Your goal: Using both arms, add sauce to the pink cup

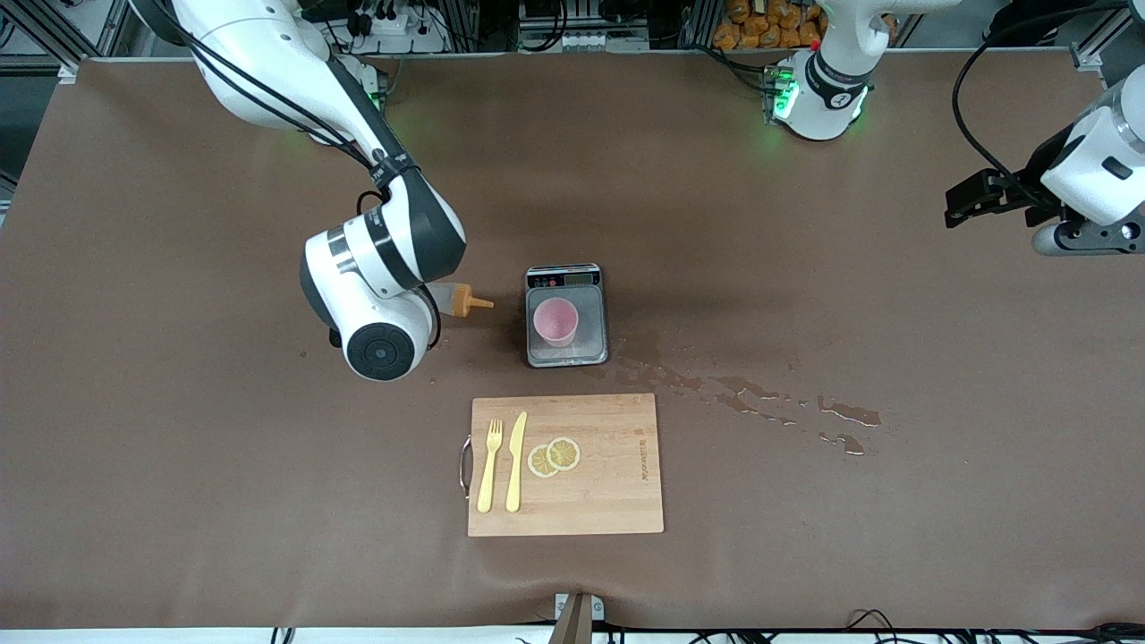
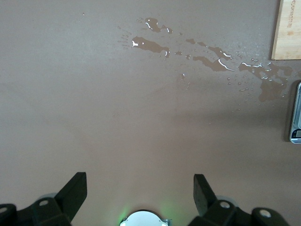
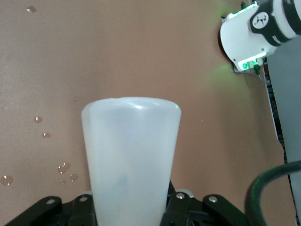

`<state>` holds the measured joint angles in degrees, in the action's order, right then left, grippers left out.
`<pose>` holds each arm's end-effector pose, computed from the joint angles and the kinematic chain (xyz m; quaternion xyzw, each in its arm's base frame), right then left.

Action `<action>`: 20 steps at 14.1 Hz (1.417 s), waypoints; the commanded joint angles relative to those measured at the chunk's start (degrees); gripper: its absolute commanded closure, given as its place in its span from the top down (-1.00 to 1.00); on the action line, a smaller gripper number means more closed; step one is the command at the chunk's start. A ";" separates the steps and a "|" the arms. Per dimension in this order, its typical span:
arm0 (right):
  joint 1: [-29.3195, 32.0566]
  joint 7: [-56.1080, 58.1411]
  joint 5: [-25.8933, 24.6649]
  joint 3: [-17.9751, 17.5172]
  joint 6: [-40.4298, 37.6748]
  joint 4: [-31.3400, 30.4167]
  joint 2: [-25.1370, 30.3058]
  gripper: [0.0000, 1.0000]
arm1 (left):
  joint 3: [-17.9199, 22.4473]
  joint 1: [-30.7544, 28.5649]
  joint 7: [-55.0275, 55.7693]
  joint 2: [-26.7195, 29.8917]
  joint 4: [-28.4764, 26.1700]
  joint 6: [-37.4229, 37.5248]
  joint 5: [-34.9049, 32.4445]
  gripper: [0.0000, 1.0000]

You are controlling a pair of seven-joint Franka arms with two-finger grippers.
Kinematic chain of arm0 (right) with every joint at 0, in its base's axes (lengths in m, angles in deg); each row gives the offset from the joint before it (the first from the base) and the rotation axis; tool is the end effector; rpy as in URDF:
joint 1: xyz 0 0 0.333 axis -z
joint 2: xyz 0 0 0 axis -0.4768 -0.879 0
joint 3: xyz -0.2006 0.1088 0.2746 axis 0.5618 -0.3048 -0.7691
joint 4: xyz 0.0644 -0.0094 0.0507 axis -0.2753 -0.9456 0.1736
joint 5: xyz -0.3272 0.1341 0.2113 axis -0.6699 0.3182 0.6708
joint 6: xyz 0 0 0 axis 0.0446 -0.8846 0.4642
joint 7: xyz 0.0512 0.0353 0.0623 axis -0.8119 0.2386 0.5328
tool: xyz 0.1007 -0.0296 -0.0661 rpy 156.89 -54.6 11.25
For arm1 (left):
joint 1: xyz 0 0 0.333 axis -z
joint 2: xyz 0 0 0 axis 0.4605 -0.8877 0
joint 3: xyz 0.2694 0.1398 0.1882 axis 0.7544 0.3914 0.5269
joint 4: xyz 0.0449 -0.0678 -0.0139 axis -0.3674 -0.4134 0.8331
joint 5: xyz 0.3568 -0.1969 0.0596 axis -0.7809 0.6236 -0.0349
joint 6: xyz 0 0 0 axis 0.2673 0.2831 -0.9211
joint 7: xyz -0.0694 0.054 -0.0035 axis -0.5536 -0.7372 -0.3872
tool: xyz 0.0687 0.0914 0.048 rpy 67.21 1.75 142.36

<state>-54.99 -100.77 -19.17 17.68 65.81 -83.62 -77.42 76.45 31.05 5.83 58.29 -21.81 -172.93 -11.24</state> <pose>0.6184 0.3046 0.3325 0.6476 -0.6997 -0.1343 0.2703 0.5562 -0.0549 0.6364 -0.9983 0.0046 0.0576 0.0104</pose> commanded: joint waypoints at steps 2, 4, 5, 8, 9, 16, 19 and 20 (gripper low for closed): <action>7.33 9.26 5.90 -0.52 -3.44 0.24 2.62 -0.60 | 0.12 0.15 0.40 0.35 0.15 0.76 0.72 1.00; 11.11 15.67 7.31 -0.61 -5.02 -0.02 4.20 -0.58 | 0.12 0.15 0.40 0.35 0.15 0.76 0.72 1.00; 13.04 18.66 9.58 -0.61 -5.98 -0.11 4.47 -0.57 | 0.12 0.15 0.40 0.35 0.15 0.76 0.72 1.00; 20.59 29.02 16.18 -0.61 -9.49 -0.20 4.65 -0.51 | 0.12 0.15 0.40 0.35 0.15 0.93 0.72 1.00; 22.79 33.33 18.37 -0.52 -10.99 -0.29 4.65 -0.51 | 0.12 0.15 0.40 0.35 0.15 0.93 0.72 1.00; 38.27 61.01 25.69 -0.52 -16.36 -3.54 3.07 -0.50 | -0.14 0.15 0.40 1.05 0.15 -2.13 0.72 1.00; 45.64 74.45 27.62 -0.52 -17.24 -3.54 -1.14 -0.48 | -0.23 0.50 0.40 1.14 0.23 -4.42 0.80 1.00; 48.37 79.81 28.06 -0.52 -17.24 -3.54 -3.16 -0.48 | -0.23 0.59 0.40 1.23 0.23 -5.30 0.89 1.00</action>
<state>-11.81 -28.64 6.10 18.29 49.97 -87.63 -77.34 76.16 31.21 5.83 58.59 -21.39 -176.76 -11.24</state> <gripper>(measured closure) 0.604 0.000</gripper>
